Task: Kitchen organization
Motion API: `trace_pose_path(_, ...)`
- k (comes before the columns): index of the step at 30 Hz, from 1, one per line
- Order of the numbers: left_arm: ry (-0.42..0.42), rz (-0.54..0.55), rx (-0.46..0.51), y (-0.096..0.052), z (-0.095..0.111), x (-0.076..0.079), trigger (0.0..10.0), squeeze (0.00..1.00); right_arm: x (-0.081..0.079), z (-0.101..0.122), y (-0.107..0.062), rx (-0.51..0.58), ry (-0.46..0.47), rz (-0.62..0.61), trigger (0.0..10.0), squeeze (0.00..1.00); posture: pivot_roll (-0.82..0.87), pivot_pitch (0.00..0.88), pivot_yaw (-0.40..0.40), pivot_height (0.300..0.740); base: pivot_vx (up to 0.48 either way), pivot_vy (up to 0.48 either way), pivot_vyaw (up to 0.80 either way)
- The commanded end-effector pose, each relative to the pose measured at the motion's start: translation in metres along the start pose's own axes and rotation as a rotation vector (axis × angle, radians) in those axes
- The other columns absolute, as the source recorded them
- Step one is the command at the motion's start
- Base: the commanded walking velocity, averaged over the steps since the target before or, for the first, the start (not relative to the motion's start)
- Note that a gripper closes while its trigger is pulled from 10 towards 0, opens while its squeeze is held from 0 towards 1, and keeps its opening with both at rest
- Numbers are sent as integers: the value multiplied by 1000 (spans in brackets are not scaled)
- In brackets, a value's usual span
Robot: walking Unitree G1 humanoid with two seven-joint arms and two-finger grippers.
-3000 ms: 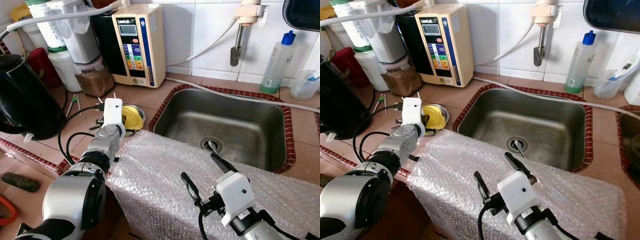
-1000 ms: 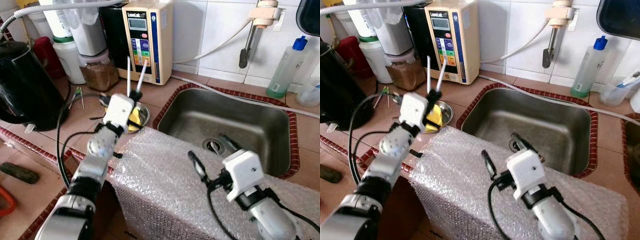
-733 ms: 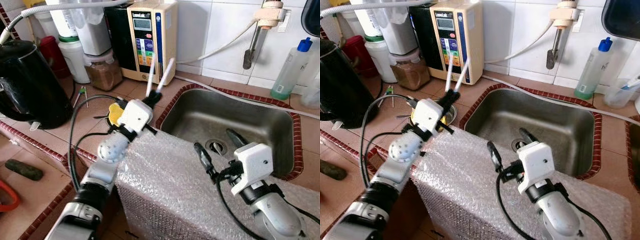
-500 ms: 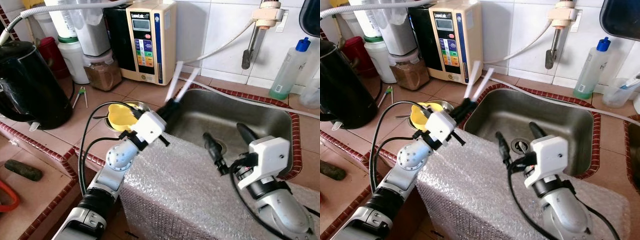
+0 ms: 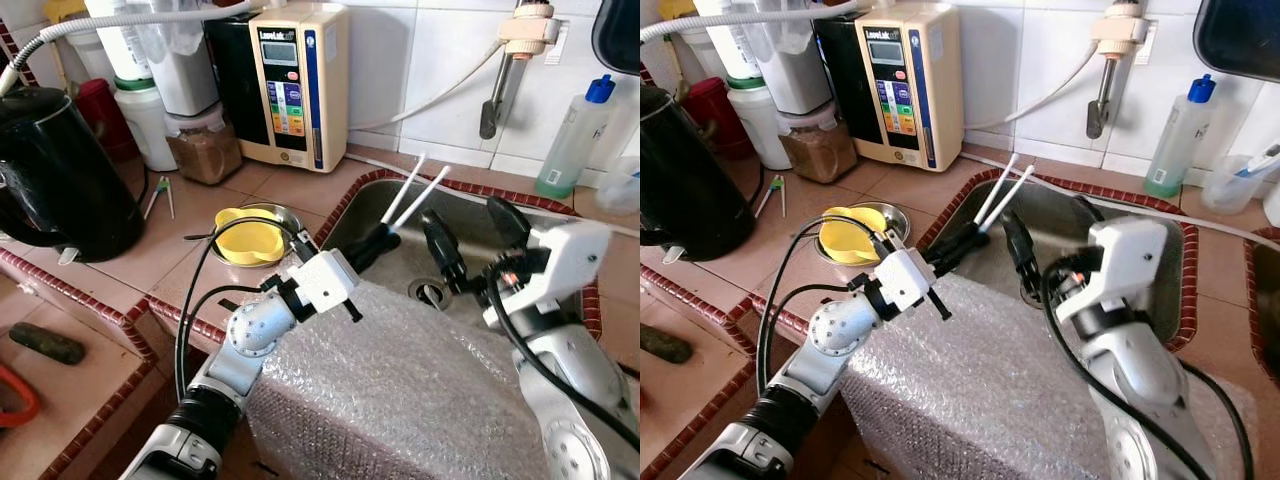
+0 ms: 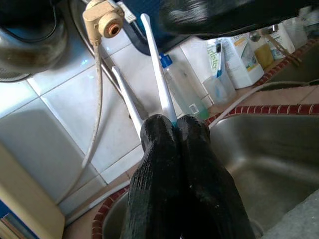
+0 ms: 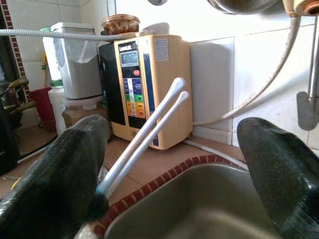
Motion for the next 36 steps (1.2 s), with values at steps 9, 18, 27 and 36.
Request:
trace_pose_path(9, 7, -40, 52, 3, 9, 10, 0, 0, -2, -8, 33, 24, 106, 51, 0, 0, -79, 0, 94, 740, 0, 0, 0)
trace_pose_path(18, 7, -53, 53, 6, 9, 12, 0, 0, -15, -12, 49, 21, 163, 104, 0, 0, -71, 0, 87, 740, 0, 0, 0)
trace_pose_path(27, 5, -50, 53, 7, 9, 15, 0, 0, -31, -18, 56, -3, 186, 152, 0, 0, -73, 0, 80, 740, 0, 0, 0)
trace_pose_path(36, -4, -41, 33, 7, 5, 15, 0, 0, -35, -20, 54, -8, 170, 149, 0, 0, -75, 0, 81, 740, 0, 0, 0)
Point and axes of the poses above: a point about 5 cm out from each wrist's last joint towards the gripper, its own y axis pointing out of the wrist towards the gripper, its own z axis along the axis of the wrist's last joint, x = y × z, the point moved 1 cm from there along y, pointing out of the wrist towards the gripper, and after that the axes turned 7 degrees about -y, right-handed, at the moved point
